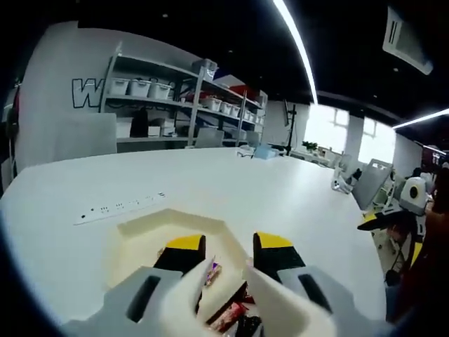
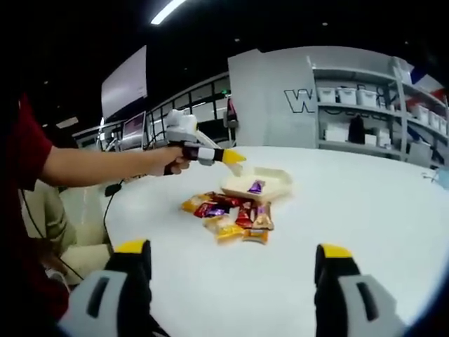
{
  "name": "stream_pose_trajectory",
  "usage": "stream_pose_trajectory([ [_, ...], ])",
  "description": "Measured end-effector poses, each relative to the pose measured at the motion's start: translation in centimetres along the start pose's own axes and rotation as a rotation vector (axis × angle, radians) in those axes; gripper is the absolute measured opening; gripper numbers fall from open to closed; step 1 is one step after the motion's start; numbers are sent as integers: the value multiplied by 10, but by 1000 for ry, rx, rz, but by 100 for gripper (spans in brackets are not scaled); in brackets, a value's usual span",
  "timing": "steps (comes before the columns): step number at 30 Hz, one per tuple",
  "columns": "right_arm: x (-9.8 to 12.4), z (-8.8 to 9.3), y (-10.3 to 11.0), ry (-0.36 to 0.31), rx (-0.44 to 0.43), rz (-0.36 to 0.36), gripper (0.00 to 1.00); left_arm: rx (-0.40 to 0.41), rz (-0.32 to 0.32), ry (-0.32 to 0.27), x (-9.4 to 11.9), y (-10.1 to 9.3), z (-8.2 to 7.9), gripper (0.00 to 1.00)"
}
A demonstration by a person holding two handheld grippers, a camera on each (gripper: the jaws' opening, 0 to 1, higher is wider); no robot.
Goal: Place the target food into the container with the food tongs after gripping and lifting it, then release it inside without dropping or visibly crushing the food.
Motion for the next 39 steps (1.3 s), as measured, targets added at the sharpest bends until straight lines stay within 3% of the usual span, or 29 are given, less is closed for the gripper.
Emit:
stream_pose_trajectory([
  [16,0,-2,8,-6,3,-13,96,-32,45,62,16,-24,24,26],
  [32,-2,-6,13,-29,-22,-28,98,-22,38,93,34,-27,38,26],
  [39,-4,-4,16,-24,-18,-37,98,-22,61,118,43,-31,54,26],
])
Point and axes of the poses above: the point that each gripper's makers call its tool centre point, and the gripper's own axes: x roughly backward along the fingers, y roughly to its left, z roughly out of its underside, the point moved 4 cm from there along x, roughly backward along the fingers, and after that the axes turned 13 degrees about -y, right-handed, at the moved point
